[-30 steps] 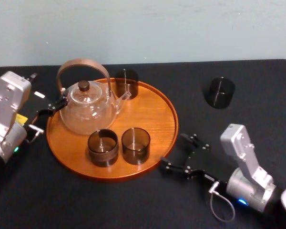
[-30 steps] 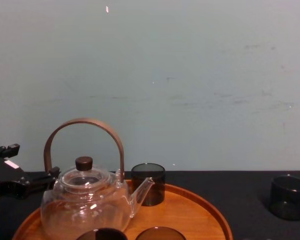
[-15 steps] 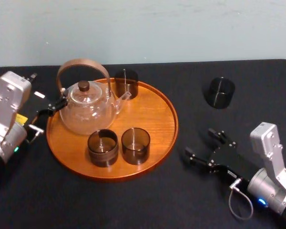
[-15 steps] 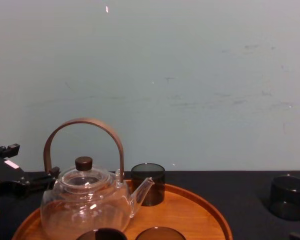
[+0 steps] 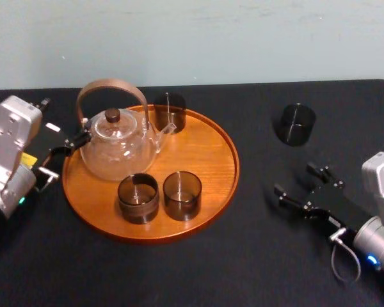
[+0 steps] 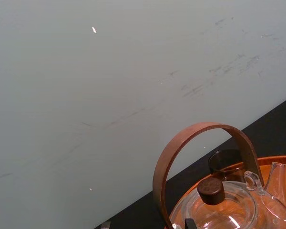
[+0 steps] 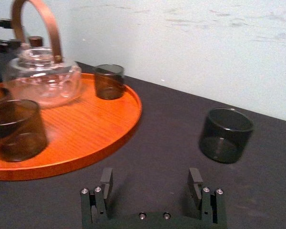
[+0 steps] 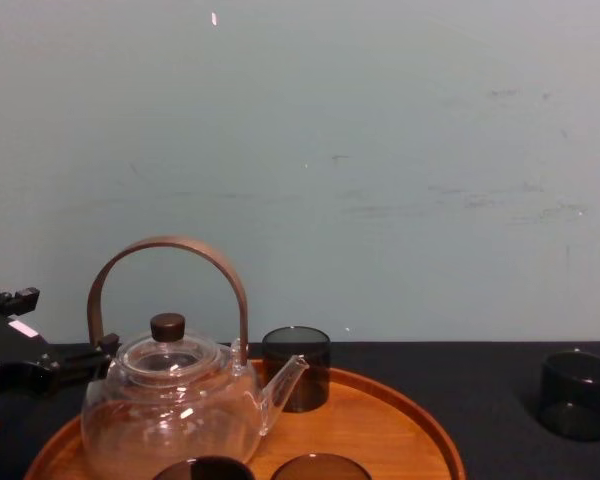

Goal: Pick up the glass from the table and place it on the tray.

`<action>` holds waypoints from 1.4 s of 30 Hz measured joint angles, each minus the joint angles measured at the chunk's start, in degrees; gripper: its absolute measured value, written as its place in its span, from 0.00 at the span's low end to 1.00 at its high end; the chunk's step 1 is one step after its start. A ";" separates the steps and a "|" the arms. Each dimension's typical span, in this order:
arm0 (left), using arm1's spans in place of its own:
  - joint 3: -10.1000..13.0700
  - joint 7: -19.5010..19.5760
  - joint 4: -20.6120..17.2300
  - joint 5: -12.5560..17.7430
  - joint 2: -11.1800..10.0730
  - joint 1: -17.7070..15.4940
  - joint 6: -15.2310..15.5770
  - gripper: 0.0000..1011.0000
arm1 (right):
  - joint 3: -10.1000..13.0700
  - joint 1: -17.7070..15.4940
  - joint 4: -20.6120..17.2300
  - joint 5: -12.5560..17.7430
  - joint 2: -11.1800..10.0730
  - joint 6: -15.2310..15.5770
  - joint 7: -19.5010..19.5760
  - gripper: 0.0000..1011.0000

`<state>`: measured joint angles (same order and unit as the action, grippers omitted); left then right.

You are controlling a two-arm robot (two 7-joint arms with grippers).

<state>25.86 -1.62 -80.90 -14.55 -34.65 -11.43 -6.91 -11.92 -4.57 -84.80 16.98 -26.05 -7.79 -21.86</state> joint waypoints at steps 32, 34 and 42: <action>0.00 0.00 0.00 0.00 0.00 0.00 0.00 1.00 | 1.87 17.33 16.78 -0.67 3.13 4.93 -0.94 0.99; 0.00 0.00 0.00 0.00 0.00 0.00 0.00 1.00 | 1.86 18.17 17.92 -0.50 3.38 4.85 -1.16 0.99; 0.00 0.00 0.00 0.00 0.00 0.00 0.00 1.00 | 1.35 21.74 22.57 0.13 4.40 4.39 -2.54 0.99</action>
<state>25.86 -1.62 -80.90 -14.55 -34.64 -11.43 -6.91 -10.58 17.17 -62.22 17.11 -21.66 -3.40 -24.40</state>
